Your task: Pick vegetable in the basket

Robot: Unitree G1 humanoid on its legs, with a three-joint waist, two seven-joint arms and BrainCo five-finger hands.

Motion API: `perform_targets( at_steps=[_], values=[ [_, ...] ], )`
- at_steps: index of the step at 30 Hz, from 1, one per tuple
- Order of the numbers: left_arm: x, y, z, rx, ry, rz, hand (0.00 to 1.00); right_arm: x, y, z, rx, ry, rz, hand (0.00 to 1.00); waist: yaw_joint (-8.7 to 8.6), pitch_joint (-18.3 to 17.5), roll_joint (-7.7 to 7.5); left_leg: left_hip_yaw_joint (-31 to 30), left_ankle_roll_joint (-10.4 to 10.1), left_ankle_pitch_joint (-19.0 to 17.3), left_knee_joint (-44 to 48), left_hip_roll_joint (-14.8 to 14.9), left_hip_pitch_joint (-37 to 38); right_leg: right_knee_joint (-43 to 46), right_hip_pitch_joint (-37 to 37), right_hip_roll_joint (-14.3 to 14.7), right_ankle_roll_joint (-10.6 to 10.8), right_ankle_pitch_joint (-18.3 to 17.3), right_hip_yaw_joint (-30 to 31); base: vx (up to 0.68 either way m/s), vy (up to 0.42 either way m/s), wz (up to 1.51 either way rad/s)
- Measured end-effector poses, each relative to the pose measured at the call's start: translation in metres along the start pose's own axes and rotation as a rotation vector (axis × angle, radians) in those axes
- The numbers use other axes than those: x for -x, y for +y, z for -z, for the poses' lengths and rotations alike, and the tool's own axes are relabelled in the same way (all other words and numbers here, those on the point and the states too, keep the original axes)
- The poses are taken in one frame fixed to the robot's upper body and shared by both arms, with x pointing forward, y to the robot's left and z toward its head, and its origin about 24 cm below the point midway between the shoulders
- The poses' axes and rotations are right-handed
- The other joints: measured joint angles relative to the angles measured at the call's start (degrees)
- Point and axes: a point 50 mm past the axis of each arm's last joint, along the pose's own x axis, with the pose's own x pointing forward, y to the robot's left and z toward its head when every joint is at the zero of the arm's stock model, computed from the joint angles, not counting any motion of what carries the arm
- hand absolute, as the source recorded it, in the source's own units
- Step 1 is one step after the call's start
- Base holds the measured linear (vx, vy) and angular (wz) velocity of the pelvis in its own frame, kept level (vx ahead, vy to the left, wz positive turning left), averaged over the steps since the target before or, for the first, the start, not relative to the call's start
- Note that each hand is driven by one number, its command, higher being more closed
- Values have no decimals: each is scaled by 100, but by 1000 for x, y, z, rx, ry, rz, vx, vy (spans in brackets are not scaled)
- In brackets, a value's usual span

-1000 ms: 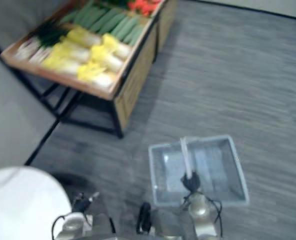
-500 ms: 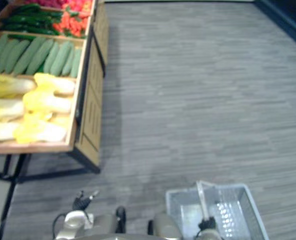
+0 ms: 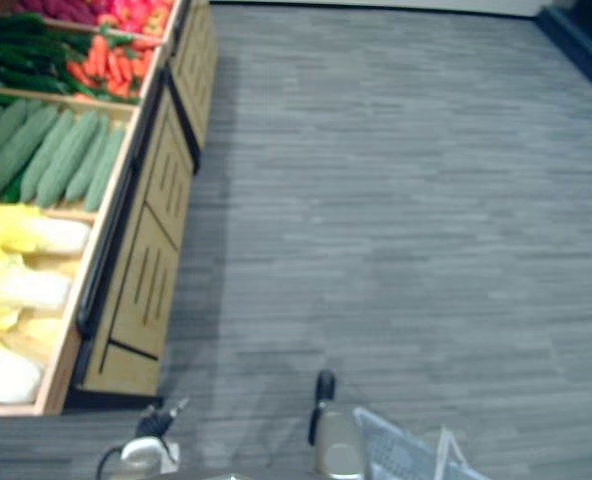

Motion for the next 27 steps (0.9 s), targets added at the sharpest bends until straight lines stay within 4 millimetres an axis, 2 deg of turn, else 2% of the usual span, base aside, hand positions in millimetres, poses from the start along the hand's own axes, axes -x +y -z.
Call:
perform_targets(
  at_steps=[1, 2, 3, 4, 6, 8, 9, 10, 11, 12, 13, 14, 15, 16, 17, 18, 19, 20, 21, 22, 23, 25, 26, 27],
  values=[
    [0, 0, -4, 23, -15, -5, 0, -1, -3, -7, 34, -27, 2, 100, 35, 47, -21, -279, -89, 420, 1587, 152, -747, -31, 365, 59, -83, -252, -172, 428, -347, 44],
    [0, 0, -6, 35, -25, -3, 0, -2, -4, -10, 59, -41, 3, 100, 63, 65, 13, -295, -117, 398, 2106, 183, -973, -85, 507, 105, -104, -305, -215, 481, -343, 35],
    [0, -1, -12, 63, -47, 0, 0, -4, -10, -19, 109, -80, 10, 100, 179, 101, 46, -120, -100, 228, 3170, 284, -1465, -238, 901, 187, -218, -362, -301, 364, -200, 18],
    [-1, 1, -14, 69, -61, -4, 0, -5, -13, -29, 165, -117, 4, 100, 219, 108, 44, 195, 124, 18, 3528, 311, -1820, -437, 1275, 200, -242, -414, -407, 353, -184, 20],
    [-1, 1, -19, 75, -83, -6, 0, -6, -16, -40, 204, -149, 5, 100, 305, 116, 32, 699, 282, -203, 3341, 283, -2122, -750, 1687, 188, -204, -436, -540, 260, -101, 39],
    [-1, 2, -23, 75, -102, -7, 0, -8, -23, -64, 194, -205, 23, 100, 358, 123, 0, 1902, 439, -306, 1973, 6, -2281, -1033, 2094, 49, -67, -515, -889, 326, -21, 63],
    [-1, 2, -23, 72, -102, -5, 0, -9, -25, -70, 188, -220, 30, 100, 363, 123, 1, 2297, 526, -248, 1501, -83, -2258, -1061, 2158, 14, 25, -504, -998, 379, 69, 81],
    [-1, 1, -22, 55, -99, 1, 0, -9, -30, -80, 190, -248, 43, 100, 365, 111, 22, 3181, 790, 54, 668, -215, -2208, -1049, 2240, -5, 146, -615, -1236, 361, 104, 108],
    [-2, 4, -21, 34, -94, -1, 0, -9, -31, -86, 186, -263, 47, 100, 368, 76, -28, 3844, 1527, -106, 245, -308, -2065, -894, 2295, -41, 293, -778, -1477, 444, 126, 115],
    [-3, 6, -21, 32, -93, -5, 0, -8, -31, -89, 183, -276, 46, 100, 372, 57, -54, 3882, 1678, -201, 111, -425, -2053, -788, 2306, -99, 340, -880, -1600, 403, 114, 123],
    [-5, 10, -25, 34, -100, -10, 0, -7, -28, -95, 200, -300, 30, 100, 404, 83, -233, 3731, 1803, -327, -67, -710, -2030, -266, 2227, -383, 491, -1145, -1764, 402, 116, 108],
    [-6, 13, -23, 17, -88, -17, 0, -6, -25, -105, 233, -329, 22, 100, 433, 118, -301, 3519, 1793, -397, -262, -964, -1868, 736, 2013, -725, 569, -1212, -1774, 400, 124, 110],
    [-6, 15, -21, 2, -76, -19, 0, -5, -25, -107, 259, -341, 23, 100, 434, 122, -333, 3404, 1798, -400, -360, -1096, -1718, 1354, 1903, -942, 629, -1166, -1746, 420, 136, 120],
    [-8, 20, -17, -51, -63, -21, 0, -5, -21, -107, 319, -353, 17, 100, 432, 121, -429, 3084, 1799, -458, -515, -1337, -1427, 2647, 1610, -1336, 672, -797, -1456, 546, 91, 143],
    [-8, 23, -14, -95, -54, -23, 0, -3, -15, -106, 347, -360, -5, 100, 415, 125, -456, 2722, 1780, -531, -576, -1414, -1235, 3564, 1286, -1378, 738, -782, -993, 465, 61, 148],
    [-8, 24, -12, -103, -49, -23, 0, -2, -11, -106, 356, -366, -14, 100, 414, 125, -452, 2560, 1775, -533, -622, -1420, -1151, 3831, 1127, -1343, 713, -798, -811, 558, -32, 167],
    [-6, 24, -6, -117, -34, -20, 0, 1, -4, -109, 363, -395, -29, 100, 413, 145, -386, 2157, 1729, -501, -808, -1419, -940, 4031, 775, -1137, 573, -881, -502, 366, -63, 134],
    [-5, 23, -3, -126, -28, -16, 0, 2, -1, -112, 368, -411, -33, 100, 406, 162, -357, 1988, 1692, -479, -882, -1415, -843, 3919, 680, -1056, 507, -920, -413, 545, -128, 161],
    [-4, 23, -1, -134, -26, -12, 0, 4, 0, -115, 381, -435, -33, 100, 372, 163, -342, 1620, 1643, -449, -1011, -1376, -701, 3469, 548, -859, 393, -988, -223, 343, -134, 121],
    [-4, 22, -1, -138, -25, -9, 0, 4, 0, -116, 380, -443, -32, 100, 364, 182, -271, 1436, 1614, -432, -1044, -1352, -667, 3192, 466, -746, 349, -1013, -77, 398, -213, 160],
    [-4, 21, -2, -143, -32, -4, 0, 5, 0, -118, 379, -458, -32, 100, 339, 194, -245, 1056, 1526, -380, -1138, -1308, -591, 2499, 327, -474, 315, -1034, 386, 349, -272, 176],
    [-5, 17, -10, -157, -59, 9, 0, 6, 1, -119, 373, -471, -33, 100, 217, 208, -218, 335, 1348, -321, -1208, -1265, -584, 1169, 224, -104, 417, -968, 1489, 339, -366, 185],
    [-5, 16, -13, -158, -67, 12, 0, 6, 1, -117, 371, -467, -33, 100, 191, 187, -265, 153, 1250, -322, -1201, -1270, -592, 830, 244, -23, 472, -931, 1845, 264, -409, 182],
    [-7, 17, -17, -162, -86, 12, 0, 5, 1, -111, 369, -450, -37, 100, 167, 139, -365, -186, 1028, -372, -1172, -1343, -635, 210, 278, -63, 661, -752, 2377, 254, -475, 209]
  ],
)
